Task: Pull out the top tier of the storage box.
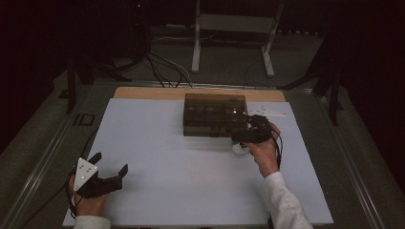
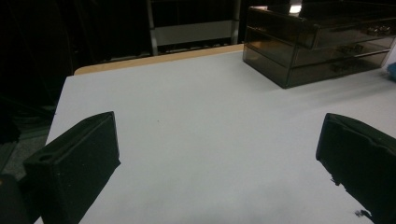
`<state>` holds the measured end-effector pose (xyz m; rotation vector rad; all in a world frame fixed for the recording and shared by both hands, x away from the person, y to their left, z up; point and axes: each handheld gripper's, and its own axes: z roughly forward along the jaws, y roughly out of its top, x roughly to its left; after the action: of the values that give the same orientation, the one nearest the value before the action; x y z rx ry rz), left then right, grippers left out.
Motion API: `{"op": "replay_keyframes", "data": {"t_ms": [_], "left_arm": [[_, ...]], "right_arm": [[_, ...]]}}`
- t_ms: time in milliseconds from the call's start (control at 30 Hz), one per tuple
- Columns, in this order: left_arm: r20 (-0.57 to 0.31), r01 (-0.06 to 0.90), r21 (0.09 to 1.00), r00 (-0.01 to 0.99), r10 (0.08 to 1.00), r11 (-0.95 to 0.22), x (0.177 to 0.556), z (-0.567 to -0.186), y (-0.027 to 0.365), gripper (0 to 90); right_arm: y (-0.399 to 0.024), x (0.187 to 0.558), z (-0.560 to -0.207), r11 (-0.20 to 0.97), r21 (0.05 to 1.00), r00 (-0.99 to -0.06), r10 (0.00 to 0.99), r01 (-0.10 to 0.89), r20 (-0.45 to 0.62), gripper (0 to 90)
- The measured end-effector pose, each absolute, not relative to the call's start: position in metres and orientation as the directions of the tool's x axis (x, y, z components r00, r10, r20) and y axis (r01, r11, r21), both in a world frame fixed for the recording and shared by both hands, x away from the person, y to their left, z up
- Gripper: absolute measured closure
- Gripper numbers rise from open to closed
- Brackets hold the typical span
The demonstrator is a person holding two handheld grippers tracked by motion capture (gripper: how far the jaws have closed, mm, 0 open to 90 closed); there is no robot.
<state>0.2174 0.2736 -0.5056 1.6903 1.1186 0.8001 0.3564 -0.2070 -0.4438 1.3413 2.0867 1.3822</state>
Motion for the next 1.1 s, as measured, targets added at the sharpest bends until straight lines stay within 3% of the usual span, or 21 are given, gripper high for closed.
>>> {"op": "replay_keyframes", "data": {"t_ms": [100,133,433,800,1100], "left_arm": [[0.027,0.326,0.932,0.375,0.927,-0.159,0.218,-0.506,0.274,0.6],[0.026,0.325,0.933,0.374,0.927,-0.158,0.218,-0.506,0.274,0.6],[0.023,0.324,0.934,0.373,0.927,-0.154,0.218,-0.506,0.274,0.6],[0.022,0.325,0.933,0.373,0.928,-0.152,0.218,-0.506,0.275,0.6],[0.021,0.324,0.934,0.373,0.928,-0.151,0.218,-0.505,0.275,0.6]], "right_arm": [[-0.205,0.359,-0.442,0.134,0.835,-0.543,0.812,0.533,0.216,0.0],[-0.2,0.366,-0.441,0.192,0.814,-0.589,0.78,0.548,0.212,0.0],[-0.188,0.38,-0.44,0.313,0.79,-0.65,0.747,0.528,0.138,0.4],[-0.165,0.39,-0.439,0.517,0.744,-0.76,0.649,0.423,-0.019,0.5],[-0.157,0.396,-0.447,0.565,0.713,-0.78,0.625,0.416,-0.04,5.0]]}}
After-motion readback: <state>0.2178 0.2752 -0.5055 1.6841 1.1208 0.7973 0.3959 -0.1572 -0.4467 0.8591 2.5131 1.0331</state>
